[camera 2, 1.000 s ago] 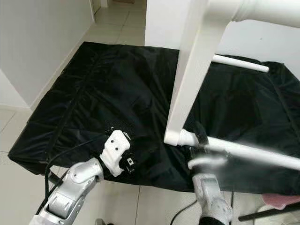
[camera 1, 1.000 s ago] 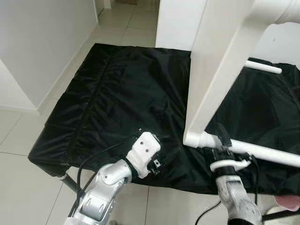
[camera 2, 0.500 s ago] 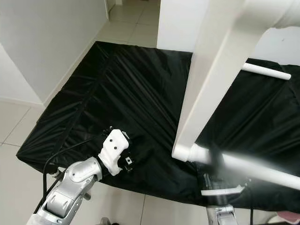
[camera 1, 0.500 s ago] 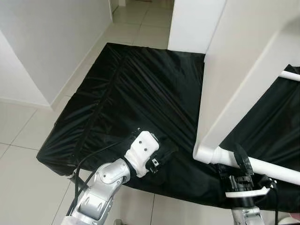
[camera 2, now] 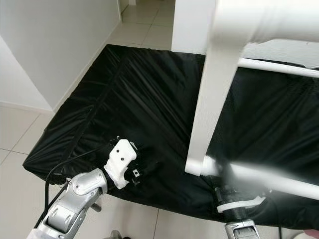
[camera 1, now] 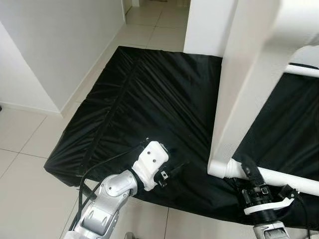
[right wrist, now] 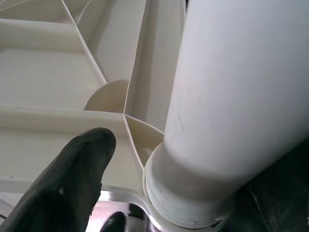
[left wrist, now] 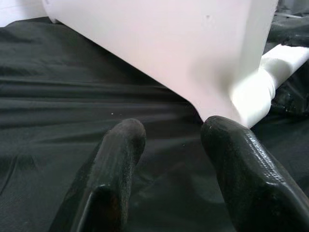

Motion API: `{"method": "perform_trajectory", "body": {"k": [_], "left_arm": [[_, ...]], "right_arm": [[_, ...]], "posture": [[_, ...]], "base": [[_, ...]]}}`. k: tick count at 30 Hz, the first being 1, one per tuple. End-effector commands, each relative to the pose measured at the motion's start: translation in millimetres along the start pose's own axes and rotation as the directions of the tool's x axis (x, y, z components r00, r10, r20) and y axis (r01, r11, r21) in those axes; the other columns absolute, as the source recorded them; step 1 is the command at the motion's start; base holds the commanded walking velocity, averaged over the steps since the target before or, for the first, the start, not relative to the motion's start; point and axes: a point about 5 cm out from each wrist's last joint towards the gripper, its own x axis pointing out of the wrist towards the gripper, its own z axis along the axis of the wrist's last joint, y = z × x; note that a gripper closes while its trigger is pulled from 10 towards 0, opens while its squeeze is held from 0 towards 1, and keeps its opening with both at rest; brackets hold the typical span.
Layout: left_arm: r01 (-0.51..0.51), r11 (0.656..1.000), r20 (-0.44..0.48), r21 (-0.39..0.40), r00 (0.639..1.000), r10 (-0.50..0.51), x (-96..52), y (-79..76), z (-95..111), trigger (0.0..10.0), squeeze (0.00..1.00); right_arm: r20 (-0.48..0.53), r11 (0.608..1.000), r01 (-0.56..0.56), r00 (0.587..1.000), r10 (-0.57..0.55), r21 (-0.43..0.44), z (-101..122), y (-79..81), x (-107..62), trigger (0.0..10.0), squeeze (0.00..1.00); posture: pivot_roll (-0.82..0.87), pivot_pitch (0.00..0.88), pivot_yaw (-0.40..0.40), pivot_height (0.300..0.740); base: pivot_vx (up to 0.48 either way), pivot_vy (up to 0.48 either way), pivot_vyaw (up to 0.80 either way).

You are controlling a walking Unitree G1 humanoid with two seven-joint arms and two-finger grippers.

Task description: Building children table

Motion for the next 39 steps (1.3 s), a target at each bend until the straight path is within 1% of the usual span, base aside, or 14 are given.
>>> {"method": "perform_trajectory", "body": {"k": [1, 3, 4, 5, 6, 12, 19, 21, 22, 23, 25, 28, 31, 39], "left_arm": [[0.014, 1.000, -0.005, -0.005, 1.000, -0.014, -1.1, -3.3, 0, 10.0, 0.00], [0.015, 1.000, -0.004, -0.008, 1.000, -0.015, -0.9, -3.9, 0, 10.0, 0.00], [0.017, 1.000, -0.003, -0.015, 1.000, -0.017, -0.6, -4.4, -1, 10.0, 0.00], [0.017, 1.000, -0.003, -0.015, 1.000, -0.017, -0.6, -4.4, -1, 10.0, 0.00], [0.020, 1.000, -0.003, -0.018, 1.000, -0.020, 0.0, -5.3, -1, 10.0, 0.00], [0.024, 1.000, -0.001, -0.018, 1.000, -0.024, 0.5, -6.5, 0, 10.0, 0.00], [0.003, 1.000, -0.004, -0.012, 1.000, -0.003, -1.3, -2.6, 0, 10.0, 0.00], [0.005, 1.000, -0.004, -0.013, 1.000, -0.005, -0.6, -3.2, 0, 10.0, 0.00], [0.005, 1.000, -0.004, -0.013, 1.000, -0.005, -0.6, -3.2, 0, 10.0, 0.00], [0.007, 1.000, -0.004, -0.011, 1.000, -0.007, 0.0, -1.9, 0, 10.0, 0.00], [0.007, 1.000, -0.004, -0.010, 1.000, -0.007, 0.0, -1.3, 0, 10.0, 0.00], [0.009, 1.000, -0.005, -0.006, 1.000, -0.009, -0.2, 0.0, 0, 10.0, 0.00], [0.010, 1.000, -0.006, -0.005, 1.000, -0.010, -0.5, 0.1, 0, 10.0, 0.00], [0.011, 1.000, -0.007, -0.005, 1.000, -0.012, -0.8, 0.0, 0, 10.0, 0.00]], "right_arm": [[0.010, 0.988, 0.151, 0.988, -0.151, 0.018, -12, -17.0, -20.8, 10.0, 0.00], [0.006, 0.995, 0.101, 0.995, -0.101, -0.005, -15, -3.5, -15.1, 10.0, 0.00], [0.042, 0.999, 0.036, 0.998, -0.036, 0.015, -11, 16.8, 2.3, 10.0, 0.00], [0.042, 0.999, 0.036, 0.998, -0.036, 0.015, -11, 16.8, 2.3, 10.0, 0.00], [0.092, 0.999, -0.023, 0.996, 0.019, 0.042, -5, 32.8, 18.0, 10.0, 0.00], [0.164, 0.991, -0.073, 0.985, 0.054, 0.114, 1, 43.6, 26.9, 10.0, 0.00], [0.165, 0.979, -0.087, 0.985, 0.057, 0.186, -4, 40.2, 9.8, 10.0, 0.00], [0.055, 0.994, -0.021, 0.998, 0.015, 0.104, -14, 26.3, -16.8, 10.0, 0.00], [0.055, 0.994, -0.021, 0.998, 0.015, 0.104, -14, 26.3, -16.8, 10.0, 0.00], [0.003, 0.992, 0.088, 0.996, -0.089, 0.092, -20, 10.2, -36.5, 10.0, 0.00], [0.002, 0.989, 0.112, 0.994, -0.113, 0.096, -20, 7.2, -38.9, 10.0, 0.00], [0.133, 0.964, 0.231, 0.960, -0.248, 0.130, -13, -14.0, -48.7, 10.0, 0.00], [0.202, 0.941, 0.172, 0.951, -0.236, 0.290, -10, -18.3, -51.9, 10.0, 0.00], [0.214, 0.937, 0.155, 0.950, -0.229, 0.313, -8, -19.8, -54.4, 10.0, 0.00]], "posture": [[-0.09, 0.160, 0.062, 0.740], [-0.10, 0.164, 0.061, 0.740], [-0.11, 0.168, 0.066, 0.740], [-0.11, 0.168, 0.066, 0.740], [-0.11, 0.169, 0.066, 0.740], [-0.10, 0.161, 0.055, 0.740], [-0.10, 0.162, 0.052, 0.740], [-0.11, 0.163, 0.057, 0.740], [-0.11, 0.163, 0.057, 0.740], [-0.11, 0.165, 0.063, 0.740], [-0.11, 0.165, 0.063, 0.740], [-0.11, 0.166, 0.067, 0.740], [-0.11, 0.166, 0.070, 0.740], [-0.11, 0.166, 0.074, 0.740]], "base": [[0.000, 0.000, 0.00], [0.000, 0.000, 0.00], [0.000, 0.000, 0.00], [0.000, 0.000, 0.00], [0.000, 0.000, 0.00], [0.000, 0.000, 0.00], [0.000, 0.000, 0.00], [0.000, 0.000, 0.00], [0.000, 0.000, 0.00], [0.000, 0.000, 0.00], [0.000, 0.000, 0.00], [0.000, 0.000, 0.00], [0.000, 0.000, 0.00], [0.000, 0.000, 0.00]]}}
